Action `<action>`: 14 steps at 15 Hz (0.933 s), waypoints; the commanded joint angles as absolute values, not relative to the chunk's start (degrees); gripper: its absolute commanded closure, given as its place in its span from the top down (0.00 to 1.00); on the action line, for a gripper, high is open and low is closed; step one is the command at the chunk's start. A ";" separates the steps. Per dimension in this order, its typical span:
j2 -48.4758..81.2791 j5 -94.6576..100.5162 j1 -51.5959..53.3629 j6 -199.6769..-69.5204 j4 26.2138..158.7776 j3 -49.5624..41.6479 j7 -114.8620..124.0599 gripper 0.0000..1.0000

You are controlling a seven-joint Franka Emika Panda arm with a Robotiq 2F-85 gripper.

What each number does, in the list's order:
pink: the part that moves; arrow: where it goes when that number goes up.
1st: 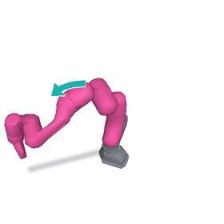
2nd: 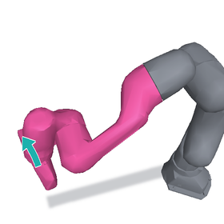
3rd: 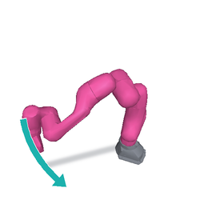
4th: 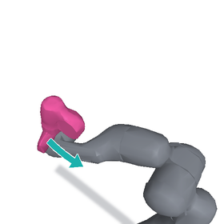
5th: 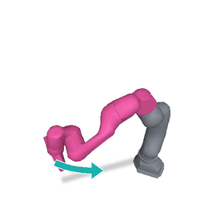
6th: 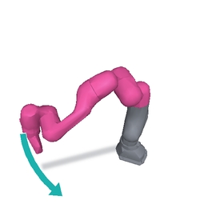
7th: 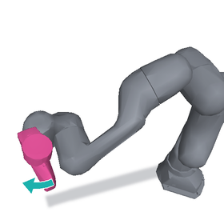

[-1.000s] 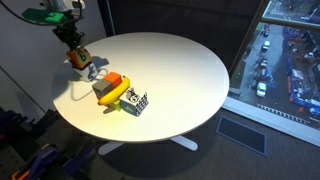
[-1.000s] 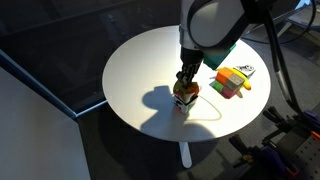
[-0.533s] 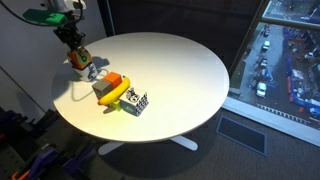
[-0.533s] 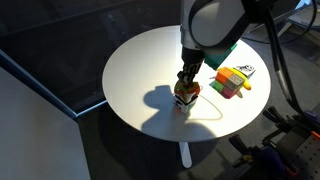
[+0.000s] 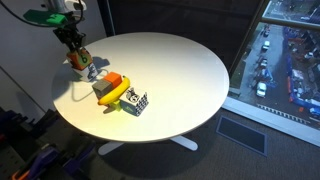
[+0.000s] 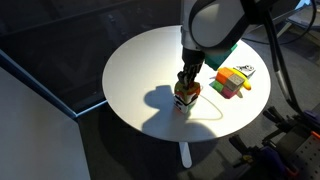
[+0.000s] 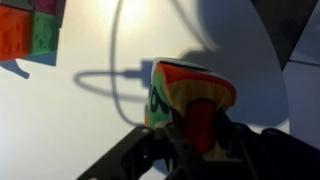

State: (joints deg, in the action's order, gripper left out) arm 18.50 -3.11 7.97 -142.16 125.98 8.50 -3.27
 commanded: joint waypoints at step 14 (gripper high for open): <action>15.90 -3.67 7.40 -140.30 126.84 8.89 -3.82 1.00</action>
